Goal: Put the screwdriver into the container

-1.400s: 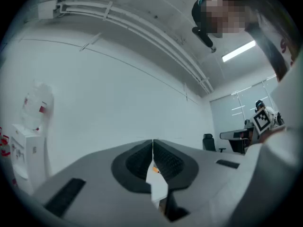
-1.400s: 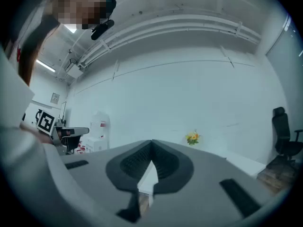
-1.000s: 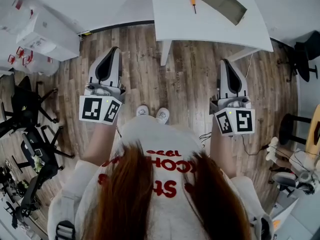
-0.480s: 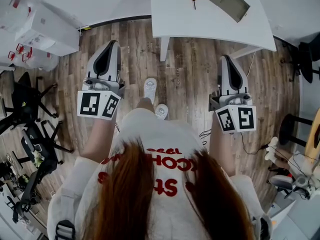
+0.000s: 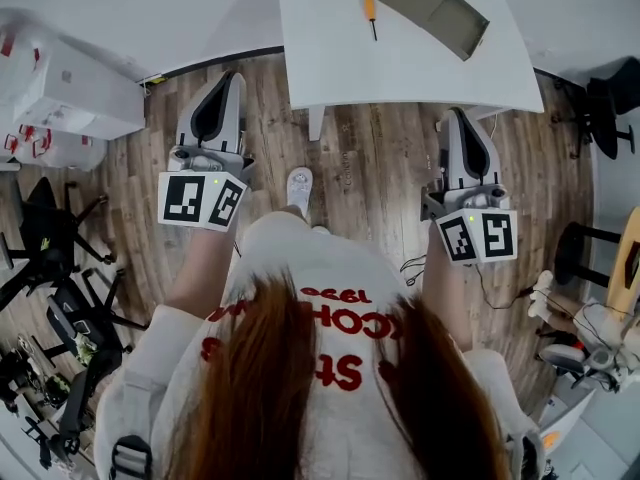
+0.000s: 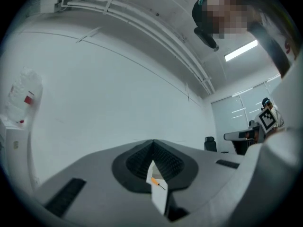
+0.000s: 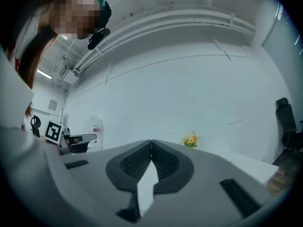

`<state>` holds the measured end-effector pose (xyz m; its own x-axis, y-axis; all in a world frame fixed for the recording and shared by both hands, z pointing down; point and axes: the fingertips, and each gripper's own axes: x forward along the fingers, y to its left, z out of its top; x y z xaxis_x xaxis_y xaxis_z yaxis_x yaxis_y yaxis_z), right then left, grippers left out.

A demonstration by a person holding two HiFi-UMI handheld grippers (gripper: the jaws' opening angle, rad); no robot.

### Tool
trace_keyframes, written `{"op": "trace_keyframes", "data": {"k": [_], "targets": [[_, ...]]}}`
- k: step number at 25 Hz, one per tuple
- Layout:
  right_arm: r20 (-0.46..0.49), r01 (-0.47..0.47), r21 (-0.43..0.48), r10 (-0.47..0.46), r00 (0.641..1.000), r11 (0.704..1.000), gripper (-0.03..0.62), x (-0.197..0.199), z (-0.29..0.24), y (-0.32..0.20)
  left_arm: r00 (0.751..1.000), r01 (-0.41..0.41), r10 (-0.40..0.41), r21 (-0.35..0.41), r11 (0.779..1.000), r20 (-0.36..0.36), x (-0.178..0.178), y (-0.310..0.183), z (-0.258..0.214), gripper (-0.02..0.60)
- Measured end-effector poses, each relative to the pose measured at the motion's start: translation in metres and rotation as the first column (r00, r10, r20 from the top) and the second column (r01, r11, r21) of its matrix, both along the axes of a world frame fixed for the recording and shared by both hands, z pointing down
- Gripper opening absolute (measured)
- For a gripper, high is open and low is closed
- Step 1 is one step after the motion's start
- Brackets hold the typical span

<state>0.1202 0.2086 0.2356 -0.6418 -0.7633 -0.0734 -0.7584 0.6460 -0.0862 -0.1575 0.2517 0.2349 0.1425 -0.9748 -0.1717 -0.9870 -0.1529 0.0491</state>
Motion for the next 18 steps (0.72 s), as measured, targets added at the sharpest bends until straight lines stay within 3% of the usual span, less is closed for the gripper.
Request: {"op": "trace_keyframes", "data": {"k": [8,18], "targets": [[0.016,-0.021,0.015,0.021,1.0,1.0,0.005,-0.026,-0.004,-0.075,0.999,-0.048,0.048,0.004,0.999,-0.015,-0.021,-0.093,0.001,0.008],[-0.019,-0.073,-0.022,0.072,0.997,0.997,0.006,-0.051,0.002,-0.113,0.995,-0.098,0.098,-0.03,0.995,-0.022,-0.05,-0.148,0.006,0.008]]}}
